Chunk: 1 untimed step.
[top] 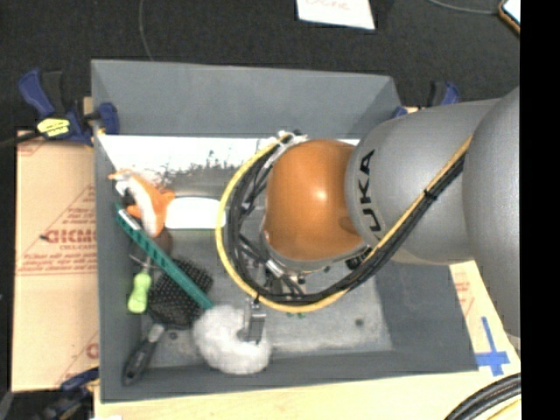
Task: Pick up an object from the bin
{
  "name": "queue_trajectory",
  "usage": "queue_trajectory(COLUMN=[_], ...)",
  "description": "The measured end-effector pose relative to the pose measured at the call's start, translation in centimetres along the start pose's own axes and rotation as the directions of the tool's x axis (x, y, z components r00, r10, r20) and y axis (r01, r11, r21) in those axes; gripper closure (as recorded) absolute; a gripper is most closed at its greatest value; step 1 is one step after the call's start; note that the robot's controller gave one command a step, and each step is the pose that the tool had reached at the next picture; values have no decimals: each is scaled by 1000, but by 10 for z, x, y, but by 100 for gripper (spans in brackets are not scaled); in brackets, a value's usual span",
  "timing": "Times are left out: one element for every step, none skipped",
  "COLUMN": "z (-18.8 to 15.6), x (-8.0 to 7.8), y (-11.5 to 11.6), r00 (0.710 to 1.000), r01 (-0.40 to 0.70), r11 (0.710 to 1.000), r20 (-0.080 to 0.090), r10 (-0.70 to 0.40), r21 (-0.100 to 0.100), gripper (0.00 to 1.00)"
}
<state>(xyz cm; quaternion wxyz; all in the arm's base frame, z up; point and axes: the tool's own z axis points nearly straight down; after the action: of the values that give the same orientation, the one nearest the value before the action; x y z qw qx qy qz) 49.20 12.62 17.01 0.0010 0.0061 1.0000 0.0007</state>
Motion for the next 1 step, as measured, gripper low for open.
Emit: queue_trajectory(z=[0], x=[0], y=[0], r00=[1000], r01=[0], r11=[1000], r20=[0], r10=[0], r21=[0], gripper=[0])
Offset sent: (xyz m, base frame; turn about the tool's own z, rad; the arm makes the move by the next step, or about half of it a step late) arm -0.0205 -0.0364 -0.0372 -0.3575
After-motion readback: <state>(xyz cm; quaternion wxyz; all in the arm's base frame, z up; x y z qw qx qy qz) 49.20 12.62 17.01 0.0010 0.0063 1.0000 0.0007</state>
